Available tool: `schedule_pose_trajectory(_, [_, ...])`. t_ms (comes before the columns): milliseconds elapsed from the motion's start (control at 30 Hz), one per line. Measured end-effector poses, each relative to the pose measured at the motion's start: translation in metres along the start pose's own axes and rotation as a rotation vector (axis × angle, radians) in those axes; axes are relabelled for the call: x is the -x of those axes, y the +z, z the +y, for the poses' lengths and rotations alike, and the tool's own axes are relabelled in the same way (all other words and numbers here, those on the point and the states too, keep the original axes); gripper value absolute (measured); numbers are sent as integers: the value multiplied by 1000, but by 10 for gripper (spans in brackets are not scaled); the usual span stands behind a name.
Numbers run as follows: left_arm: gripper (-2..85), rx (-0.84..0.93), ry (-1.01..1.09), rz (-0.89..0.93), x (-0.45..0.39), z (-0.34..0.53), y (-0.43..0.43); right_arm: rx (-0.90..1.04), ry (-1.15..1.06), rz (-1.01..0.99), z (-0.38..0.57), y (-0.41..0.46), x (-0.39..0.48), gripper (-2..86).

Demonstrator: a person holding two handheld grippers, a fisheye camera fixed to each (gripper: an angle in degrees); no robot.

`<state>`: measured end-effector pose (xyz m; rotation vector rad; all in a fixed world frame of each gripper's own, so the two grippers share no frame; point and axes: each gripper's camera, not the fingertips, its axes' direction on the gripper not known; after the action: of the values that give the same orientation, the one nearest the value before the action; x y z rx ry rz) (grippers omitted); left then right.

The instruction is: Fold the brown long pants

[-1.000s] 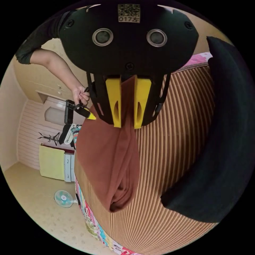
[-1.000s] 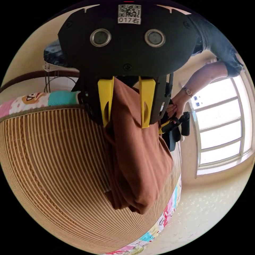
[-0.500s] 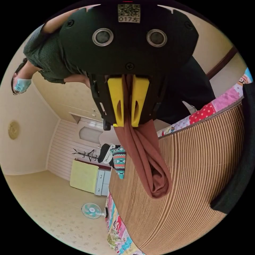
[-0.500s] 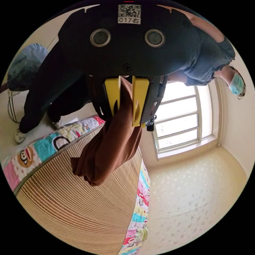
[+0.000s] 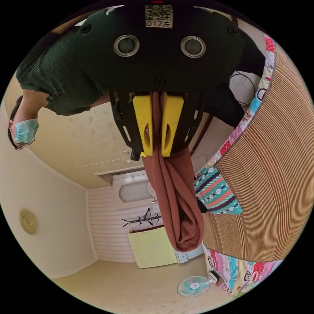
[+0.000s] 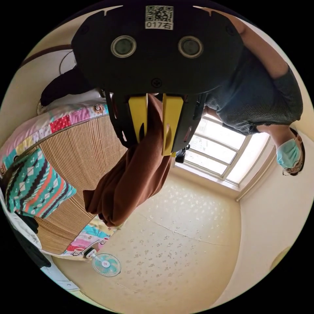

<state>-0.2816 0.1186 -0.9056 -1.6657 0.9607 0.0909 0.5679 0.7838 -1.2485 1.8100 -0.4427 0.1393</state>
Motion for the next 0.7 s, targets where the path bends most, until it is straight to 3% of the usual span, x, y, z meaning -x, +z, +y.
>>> schedule_pose_trajectory(267, [47,-121,-217,-8,41,-116,170,122,20,56,-137,-113,-67,49])
schedule_pose_trajectory(400, [53,-131,-214,-240,60,-189,249,256,-29,206,-212,-119,-79,60])
schedule_pose_trajectory(500, [44,57,-318,-477,131,-220,311,465,83,549,-258,-90,-131,81])
schedule_pose_trajectory(567, [16,251,-470,-616,181,-205,341,570,97,929,-269,-56,-150,73])
schedule_pose_trajectory(633, [-2,412,-621,-808,215,-153,347,525,-7,1089,-266,-31,-131,55])
schedule_pose_trajectory(700, [-5,420,-680,-878,218,-105,329,419,-60,1174,-259,-10,-105,38])
